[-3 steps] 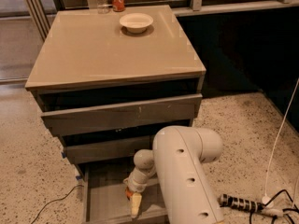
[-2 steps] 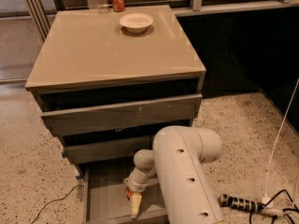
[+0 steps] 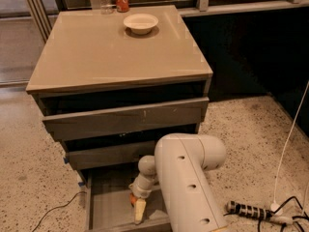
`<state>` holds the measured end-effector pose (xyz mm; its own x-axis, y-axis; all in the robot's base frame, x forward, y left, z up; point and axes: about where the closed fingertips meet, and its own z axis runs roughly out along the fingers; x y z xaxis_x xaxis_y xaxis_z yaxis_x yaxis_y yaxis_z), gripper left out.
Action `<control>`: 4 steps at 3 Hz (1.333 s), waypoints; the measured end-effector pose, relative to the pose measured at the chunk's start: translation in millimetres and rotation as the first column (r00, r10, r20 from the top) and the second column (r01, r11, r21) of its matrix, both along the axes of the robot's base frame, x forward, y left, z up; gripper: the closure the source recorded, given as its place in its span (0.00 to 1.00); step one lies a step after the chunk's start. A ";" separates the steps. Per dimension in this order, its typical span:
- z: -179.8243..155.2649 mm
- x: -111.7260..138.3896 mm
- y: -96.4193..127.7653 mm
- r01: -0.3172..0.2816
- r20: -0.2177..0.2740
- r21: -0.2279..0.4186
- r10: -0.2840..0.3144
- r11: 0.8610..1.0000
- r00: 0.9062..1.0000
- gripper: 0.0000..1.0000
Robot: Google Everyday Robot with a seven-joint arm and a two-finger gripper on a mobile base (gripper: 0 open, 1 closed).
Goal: Pick orange from bottom drawer and place on counter
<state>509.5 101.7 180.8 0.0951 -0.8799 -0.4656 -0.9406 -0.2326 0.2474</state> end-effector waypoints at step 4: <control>-7.6 0.5 -0.4 0.026 0.031 0.018 -0.027 0.999 0.999 0.00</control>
Offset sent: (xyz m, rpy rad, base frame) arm -0.0118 -0.0007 0.0169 -0.0185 -0.2107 -0.0286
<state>510.0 101.3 173.1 0.0867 -0.8741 -0.4779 -0.9538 -0.2113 0.2135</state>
